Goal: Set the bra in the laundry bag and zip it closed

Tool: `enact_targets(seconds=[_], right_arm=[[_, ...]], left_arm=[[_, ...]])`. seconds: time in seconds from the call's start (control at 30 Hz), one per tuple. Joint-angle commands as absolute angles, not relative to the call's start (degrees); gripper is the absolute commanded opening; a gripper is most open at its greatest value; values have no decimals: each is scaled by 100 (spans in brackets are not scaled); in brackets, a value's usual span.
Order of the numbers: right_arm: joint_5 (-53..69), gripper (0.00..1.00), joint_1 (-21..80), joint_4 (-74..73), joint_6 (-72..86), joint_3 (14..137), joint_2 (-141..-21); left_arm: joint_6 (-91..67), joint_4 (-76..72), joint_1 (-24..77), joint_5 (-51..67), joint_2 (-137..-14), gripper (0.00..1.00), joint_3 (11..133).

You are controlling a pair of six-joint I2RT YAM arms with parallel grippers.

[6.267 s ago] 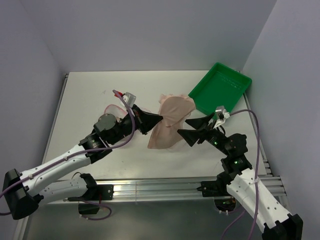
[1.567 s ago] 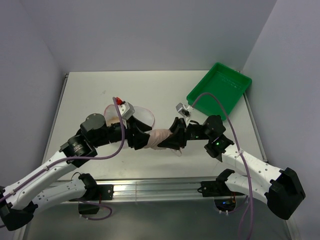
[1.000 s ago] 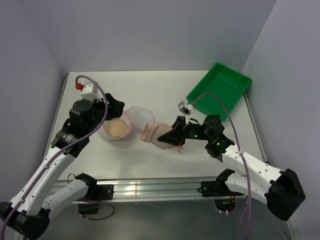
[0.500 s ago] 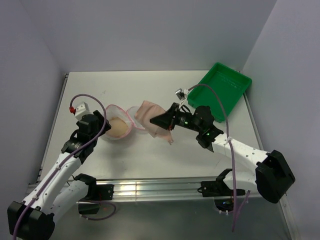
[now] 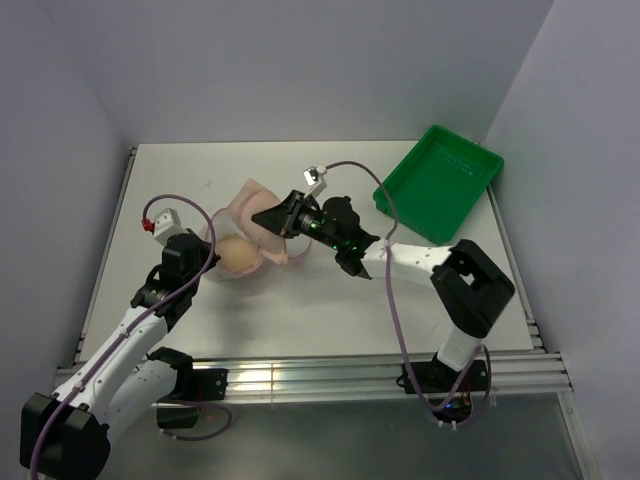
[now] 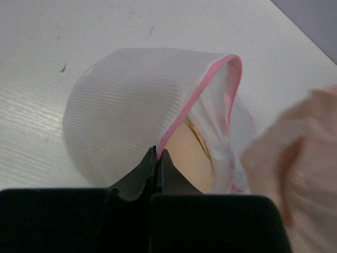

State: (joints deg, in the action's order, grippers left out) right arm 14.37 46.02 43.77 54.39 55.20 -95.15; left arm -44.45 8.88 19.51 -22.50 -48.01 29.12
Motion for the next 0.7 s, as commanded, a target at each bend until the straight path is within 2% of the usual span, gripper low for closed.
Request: enact_targets(seconds=[0.0,0.2,0.4,0.67], right_arm=[[976,0,4877,4633,5468,6177,-10087],[1230,0,5150,4333,5379,6452,-10932],[1151,0,5247,4315,5326,6162,-10969],[1003,0,5256,3771,5353,6178,-10943]], left_arm=[[-4526,194,1934,-1706,-4536,0,2690],[-4526,-193,1934,-1170,-4307,0,2531],[-4368,-588,1934,-625,-4280,0,2479],[-4333,-1327,1960,807,-4377,0,2268]])
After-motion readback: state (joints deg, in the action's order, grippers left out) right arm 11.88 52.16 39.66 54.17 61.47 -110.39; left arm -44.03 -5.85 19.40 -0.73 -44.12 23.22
